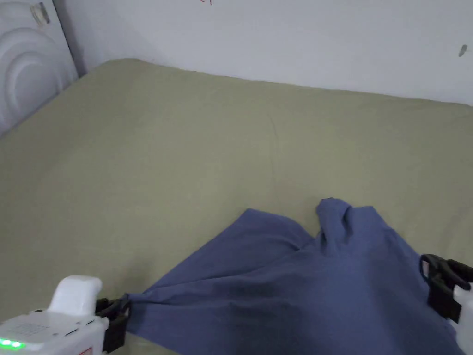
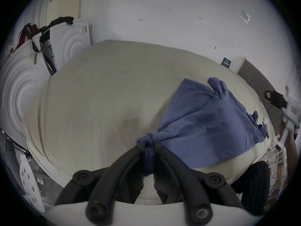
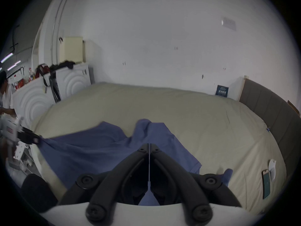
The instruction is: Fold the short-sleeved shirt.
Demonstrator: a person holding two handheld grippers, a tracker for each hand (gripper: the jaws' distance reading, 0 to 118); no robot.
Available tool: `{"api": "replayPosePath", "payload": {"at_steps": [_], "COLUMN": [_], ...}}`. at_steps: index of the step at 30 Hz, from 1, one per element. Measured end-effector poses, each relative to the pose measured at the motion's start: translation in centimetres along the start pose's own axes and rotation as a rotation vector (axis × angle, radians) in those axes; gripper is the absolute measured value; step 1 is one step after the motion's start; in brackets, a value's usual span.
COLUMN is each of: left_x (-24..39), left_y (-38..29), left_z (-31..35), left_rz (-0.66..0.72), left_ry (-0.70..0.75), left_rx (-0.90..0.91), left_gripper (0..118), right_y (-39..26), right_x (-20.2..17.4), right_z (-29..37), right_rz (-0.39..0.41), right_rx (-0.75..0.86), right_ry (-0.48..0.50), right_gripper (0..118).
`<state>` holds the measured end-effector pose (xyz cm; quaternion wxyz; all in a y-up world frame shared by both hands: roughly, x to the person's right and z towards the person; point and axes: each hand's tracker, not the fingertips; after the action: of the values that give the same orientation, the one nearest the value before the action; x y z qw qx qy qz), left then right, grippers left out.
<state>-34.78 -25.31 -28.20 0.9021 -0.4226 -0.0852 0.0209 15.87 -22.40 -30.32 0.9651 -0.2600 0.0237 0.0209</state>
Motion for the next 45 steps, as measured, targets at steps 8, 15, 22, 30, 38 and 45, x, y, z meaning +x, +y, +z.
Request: {"api": "replayPosePath", "payload": {"at_steps": [8,15,22,30,38,45], "left_x": [0.1,1.0,1.5,1.8,2.8,6.4], "left_y": [-0.3,0.5,1.0,1.1,2.1,12.9], "left_z": [-1.4,-2.4,-3.1,-2.4,-1.6,7.0], "left_rz": [-0.004,-0.006,-0.016,0.008,0.025,0.003], "left_ry": [0.014,0.035,0.036,0.012,-0.050,-0.105], "left_rx": [-0.018,-0.058,-0.050,0.007,0.117,0.385], "left_gripper": [9,9,9,9,9,9], "right_y": [2.1,-1.0,0.4,5.6,7.2,15.0], "right_x": [6.9,7.7,6.3,4.5,4.9,6.8], "right_z": [-19.0,-25.1,-21.9,-9.1,4.2,12.9], "right_rz": [-0.007,0.054,0.058,-0.079,-0.112,-0.087], "right_rx": [-0.304,-0.430,-0.359,-0.127,0.055,0.271], "right_ry": [-0.044,-0.032,-0.037,0.050,0.057,0.034], "right_gripper": [98,91,3,3,3,3]}}
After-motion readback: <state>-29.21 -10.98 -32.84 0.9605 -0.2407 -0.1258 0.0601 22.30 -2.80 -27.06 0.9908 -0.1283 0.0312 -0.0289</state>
